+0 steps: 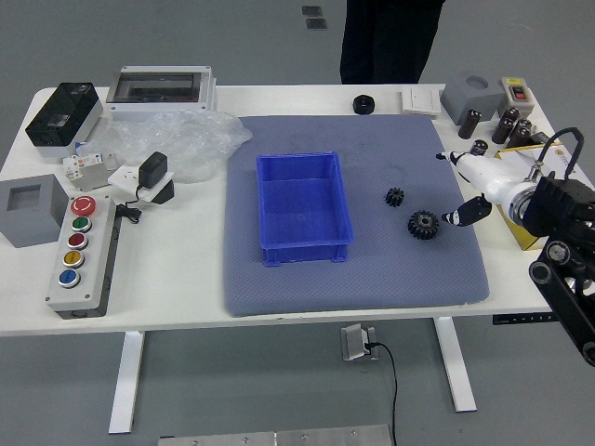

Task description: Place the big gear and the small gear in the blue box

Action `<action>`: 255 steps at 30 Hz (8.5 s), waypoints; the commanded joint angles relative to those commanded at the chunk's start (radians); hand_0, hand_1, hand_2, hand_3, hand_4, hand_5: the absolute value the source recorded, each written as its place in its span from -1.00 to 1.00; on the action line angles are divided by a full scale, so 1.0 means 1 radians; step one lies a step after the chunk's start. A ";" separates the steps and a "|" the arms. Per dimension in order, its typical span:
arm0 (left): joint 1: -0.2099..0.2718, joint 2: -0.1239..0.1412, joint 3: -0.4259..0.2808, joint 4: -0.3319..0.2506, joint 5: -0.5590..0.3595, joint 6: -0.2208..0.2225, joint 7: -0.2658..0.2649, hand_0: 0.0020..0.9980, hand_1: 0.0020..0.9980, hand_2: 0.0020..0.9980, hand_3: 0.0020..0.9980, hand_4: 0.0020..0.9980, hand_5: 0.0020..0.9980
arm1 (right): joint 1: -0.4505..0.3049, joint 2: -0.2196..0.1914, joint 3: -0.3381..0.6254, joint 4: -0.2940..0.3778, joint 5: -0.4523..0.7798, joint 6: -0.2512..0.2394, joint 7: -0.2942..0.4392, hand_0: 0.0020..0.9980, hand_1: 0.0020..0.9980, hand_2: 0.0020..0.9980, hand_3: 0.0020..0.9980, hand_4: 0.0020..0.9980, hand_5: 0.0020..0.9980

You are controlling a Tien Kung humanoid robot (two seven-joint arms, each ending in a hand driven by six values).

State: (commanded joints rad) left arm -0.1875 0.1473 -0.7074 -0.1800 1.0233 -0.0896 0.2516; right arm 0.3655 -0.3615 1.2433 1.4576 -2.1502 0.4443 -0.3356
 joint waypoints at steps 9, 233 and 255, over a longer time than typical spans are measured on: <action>0.000 -0.002 0.002 0.000 -0.002 -0.001 -0.001 0.59 0.53 0.52 0.38 -0.08 -0.65 | 0.038 0.050 -0.035 -0.057 -0.012 0.025 0.000 0.71 0.64 0.69 0.74 0.60 -0.84; -0.007 0.002 0.019 0.000 -0.009 -0.004 0.002 0.59 0.53 0.50 0.38 -0.09 -0.65 | 0.335 0.127 -0.327 -0.395 -0.014 -0.126 0.016 0.50 0.29 0.46 0.34 0.51 -0.48; -0.009 0.000 0.021 0.000 -0.007 -0.005 0.003 0.59 0.53 0.50 0.38 -0.09 -0.65 | 0.371 0.162 -0.342 -0.569 -0.004 -0.170 0.046 0.49 0.28 0.45 0.34 0.43 -0.57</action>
State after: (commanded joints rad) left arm -0.1962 0.1468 -0.6866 -0.1800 1.0158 -0.0944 0.2546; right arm 0.7364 -0.1997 0.9008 0.8882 -2.1539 0.2742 -0.2900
